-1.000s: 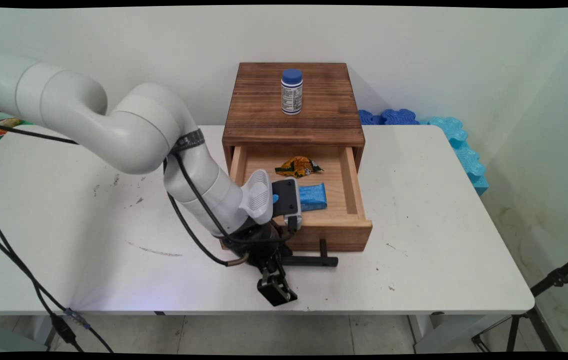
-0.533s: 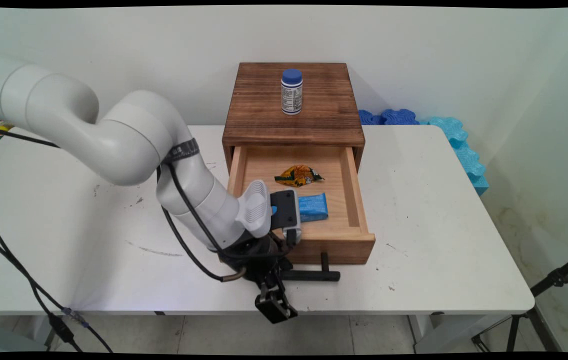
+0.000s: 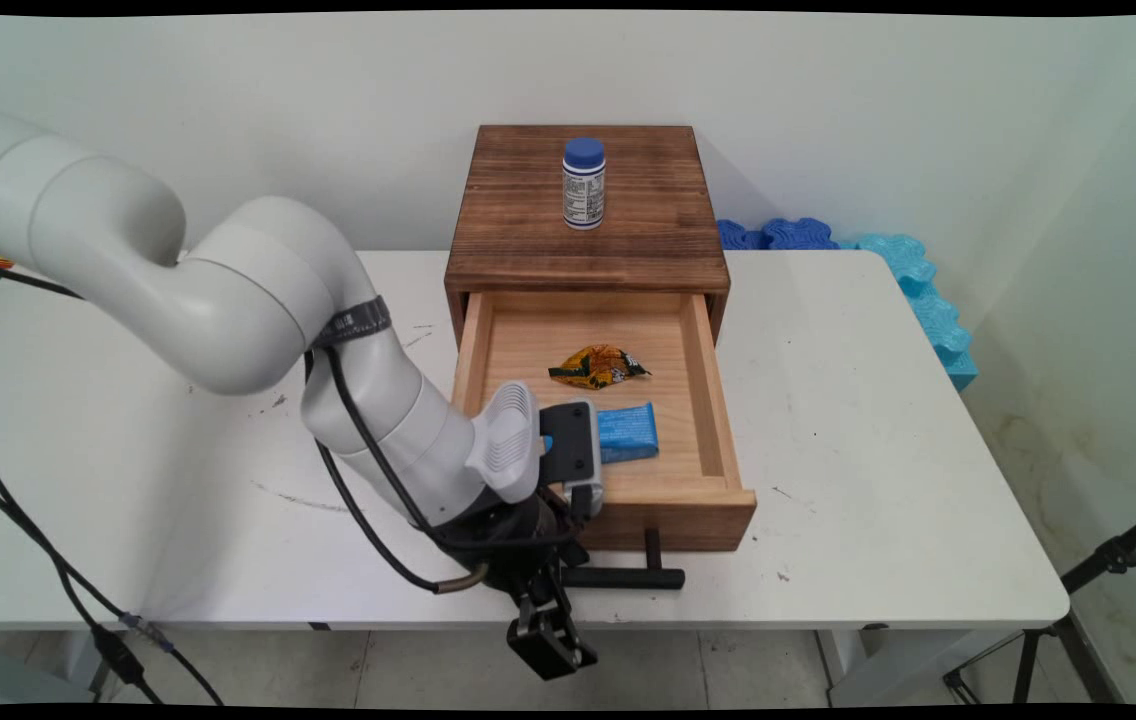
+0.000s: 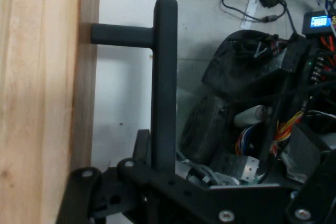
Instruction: Open the drawer
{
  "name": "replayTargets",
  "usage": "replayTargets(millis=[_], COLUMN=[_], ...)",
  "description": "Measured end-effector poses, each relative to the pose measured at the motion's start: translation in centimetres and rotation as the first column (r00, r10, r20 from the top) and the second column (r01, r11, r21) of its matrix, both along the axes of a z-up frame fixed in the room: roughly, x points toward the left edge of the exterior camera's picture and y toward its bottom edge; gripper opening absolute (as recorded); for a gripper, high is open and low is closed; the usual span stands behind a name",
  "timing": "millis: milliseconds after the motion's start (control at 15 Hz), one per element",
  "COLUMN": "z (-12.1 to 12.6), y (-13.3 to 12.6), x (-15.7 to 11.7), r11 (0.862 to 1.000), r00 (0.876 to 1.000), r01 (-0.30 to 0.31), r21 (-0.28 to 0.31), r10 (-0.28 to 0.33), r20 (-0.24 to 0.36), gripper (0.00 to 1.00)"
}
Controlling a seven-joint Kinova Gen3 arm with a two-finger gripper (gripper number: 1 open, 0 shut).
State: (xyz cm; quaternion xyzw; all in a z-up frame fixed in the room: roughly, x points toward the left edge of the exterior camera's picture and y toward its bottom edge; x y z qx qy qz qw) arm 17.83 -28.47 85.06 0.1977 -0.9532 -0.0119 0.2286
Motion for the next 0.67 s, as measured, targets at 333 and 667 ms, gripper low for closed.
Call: replayTargets(millis=[333, 667], z=[0.1, 0.1], y=[1.0, 1.5], x=[-0.4, -0.5], r11=[1.000, 1.000], r00=[1.000, 1.000], r01=[0.011, 0.025], r21=[0.002, -0.003], r10=[-0.011, -0.025], r20=[-0.009, -0.010], gripper=[1.00, 1.00])
